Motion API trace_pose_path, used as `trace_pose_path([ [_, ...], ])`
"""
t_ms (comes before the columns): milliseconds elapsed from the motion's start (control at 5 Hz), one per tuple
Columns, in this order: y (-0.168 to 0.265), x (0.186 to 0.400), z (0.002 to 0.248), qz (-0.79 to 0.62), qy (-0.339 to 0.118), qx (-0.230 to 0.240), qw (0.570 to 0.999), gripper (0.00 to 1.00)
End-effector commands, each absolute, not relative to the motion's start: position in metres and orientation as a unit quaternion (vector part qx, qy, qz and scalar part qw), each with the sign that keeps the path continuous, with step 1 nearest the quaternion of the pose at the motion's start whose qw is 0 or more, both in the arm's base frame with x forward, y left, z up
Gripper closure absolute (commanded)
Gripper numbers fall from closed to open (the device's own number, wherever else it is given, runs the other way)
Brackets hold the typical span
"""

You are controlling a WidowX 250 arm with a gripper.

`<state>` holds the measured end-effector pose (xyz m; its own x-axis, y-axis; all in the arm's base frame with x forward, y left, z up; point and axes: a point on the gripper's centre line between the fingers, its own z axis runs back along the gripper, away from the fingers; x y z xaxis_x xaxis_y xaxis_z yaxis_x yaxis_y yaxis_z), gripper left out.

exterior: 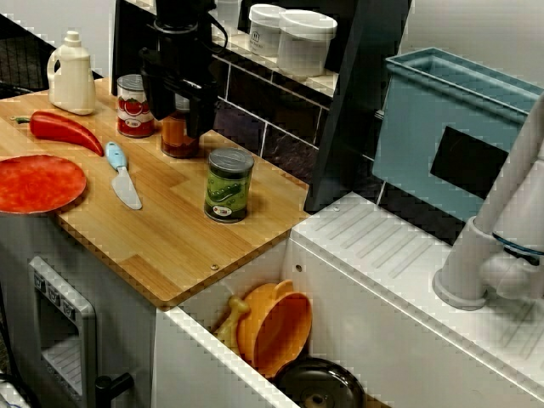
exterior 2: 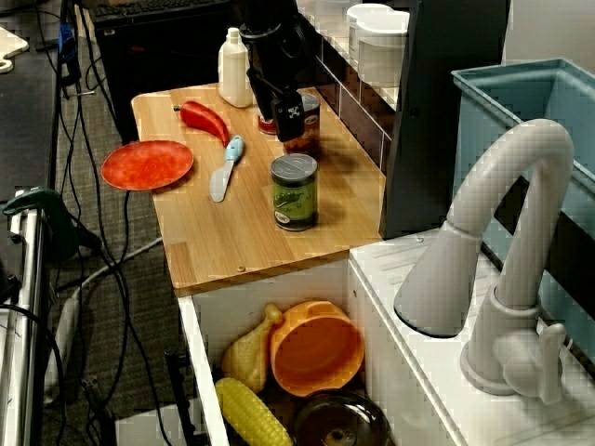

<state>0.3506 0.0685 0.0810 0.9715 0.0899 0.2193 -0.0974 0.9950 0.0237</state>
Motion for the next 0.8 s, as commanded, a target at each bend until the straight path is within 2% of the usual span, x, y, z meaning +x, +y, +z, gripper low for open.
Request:
trace_pose_path([
  [0,0.060,0.356,0.080,0.029,-0.130,0.037,0.990,0.00],
  [400,0.026,0.346,0.059,0.003,-0.125,0.048,0.991,0.00],
  [600,0.001,0.338,0.057,0.000,-0.113,0.026,0.993,0.00],
])
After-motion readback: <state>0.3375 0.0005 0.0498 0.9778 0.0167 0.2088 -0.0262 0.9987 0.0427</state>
